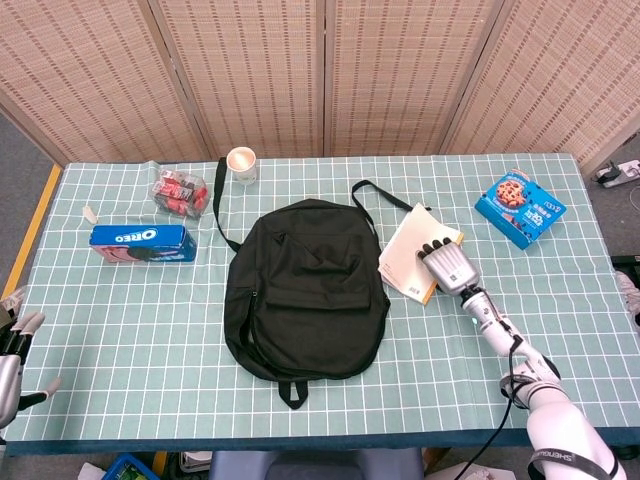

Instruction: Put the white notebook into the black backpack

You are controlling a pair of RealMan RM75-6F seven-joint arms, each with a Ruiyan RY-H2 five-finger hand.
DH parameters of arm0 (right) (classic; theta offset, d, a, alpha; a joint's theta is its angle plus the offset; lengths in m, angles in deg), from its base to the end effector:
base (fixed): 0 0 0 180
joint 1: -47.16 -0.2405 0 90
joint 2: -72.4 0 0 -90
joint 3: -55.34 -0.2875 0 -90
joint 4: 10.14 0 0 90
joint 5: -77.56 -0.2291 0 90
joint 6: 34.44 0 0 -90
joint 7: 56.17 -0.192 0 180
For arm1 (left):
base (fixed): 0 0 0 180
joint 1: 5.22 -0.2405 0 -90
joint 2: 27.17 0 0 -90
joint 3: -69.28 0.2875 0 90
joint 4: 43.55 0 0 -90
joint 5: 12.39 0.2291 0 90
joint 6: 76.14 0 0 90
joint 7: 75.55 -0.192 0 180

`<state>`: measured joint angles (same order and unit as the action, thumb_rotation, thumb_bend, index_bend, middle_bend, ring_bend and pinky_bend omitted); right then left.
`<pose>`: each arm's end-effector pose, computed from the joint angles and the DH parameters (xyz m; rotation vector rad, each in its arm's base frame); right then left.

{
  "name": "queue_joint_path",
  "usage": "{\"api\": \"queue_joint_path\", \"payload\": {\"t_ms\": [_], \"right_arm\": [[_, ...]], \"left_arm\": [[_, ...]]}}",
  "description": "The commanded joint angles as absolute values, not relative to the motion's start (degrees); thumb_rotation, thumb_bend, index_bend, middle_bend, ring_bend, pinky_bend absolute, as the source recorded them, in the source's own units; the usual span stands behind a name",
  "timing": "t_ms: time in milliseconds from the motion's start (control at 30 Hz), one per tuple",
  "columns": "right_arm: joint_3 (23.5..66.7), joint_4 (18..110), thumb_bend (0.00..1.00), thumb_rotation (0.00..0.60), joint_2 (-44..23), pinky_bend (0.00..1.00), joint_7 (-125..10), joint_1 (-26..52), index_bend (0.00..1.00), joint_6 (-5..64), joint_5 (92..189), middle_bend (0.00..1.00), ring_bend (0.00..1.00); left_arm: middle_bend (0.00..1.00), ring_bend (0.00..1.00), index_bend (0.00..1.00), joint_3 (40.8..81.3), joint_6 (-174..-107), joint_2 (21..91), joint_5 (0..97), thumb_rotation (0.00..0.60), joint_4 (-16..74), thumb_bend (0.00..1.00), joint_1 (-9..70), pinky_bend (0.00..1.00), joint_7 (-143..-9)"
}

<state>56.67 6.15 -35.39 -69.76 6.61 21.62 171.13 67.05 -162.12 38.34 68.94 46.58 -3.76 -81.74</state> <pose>-0.3128 -0.4736 -0.0475 1.9472 -0.4797 0.6132 -0.3797 0.2084 0.1575 -1.3188 -0.8768 -0.7291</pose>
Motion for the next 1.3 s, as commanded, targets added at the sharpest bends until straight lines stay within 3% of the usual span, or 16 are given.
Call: {"api": "queue_joint_path", "payload": {"t_ms": [33,233,433,867,1000,1300], "right_arm": [[56.69,5.74,0.17,0.600,-35.78,0.37,-70.21,5.98,0.34,21.08,170.99,0.36,0.32],[56.58,5.19,0.21,0.600,-36.29,0.37,-71.05,5.07,0.35,20.85,170.62,0.36,0.32],[55.92,3.88,0.32,0.600,-37.38,0.37,-71.33,4.59,0.41,22.62,169.95,0.39,0.32],[52.86,0.37,0.35,0.600,-40.14,0.37,-69.20,3.13,0.77,25.39,166.85,0.53,0.43],[51.69,0.67,0.36,0.600,-40.00,0.41,-68.85,3.04,0.85,28.33,165.82,0.58,0.47],[50.10,2.69,0.41,0.600,-36.55,0.46,-67.42,3.87,0.88,40.44,165.12,0.62,0.53]], "left_arm": [[0.11,0.11,0.13,67.05,-162.13,38.25,68.90,0.600,46.60,0.16,-3.82,0.14,-81.63],[0.11,0.11,0.12,66.92,-162.07,38.09,68.92,0.600,46.59,0.16,-3.77,0.14,-81.36],[0.11,0.11,0.12,66.50,-162.19,37.85,69.18,0.600,46.63,0.16,-3.45,0.14,-81.25],[0.11,0.11,0.13,63.58,-158.09,35.55,68.91,0.600,44.40,0.16,0.96,0.14,-77.71],[0.11,0.11,0.13,62.79,-156.50,34.94,69.18,0.600,43.47,0.16,2.79,0.14,-76.76],[0.11,0.11,0.15,62.53,-152.20,33.39,73.73,0.600,42.74,0.16,8.27,0.14,-73.96]]}}
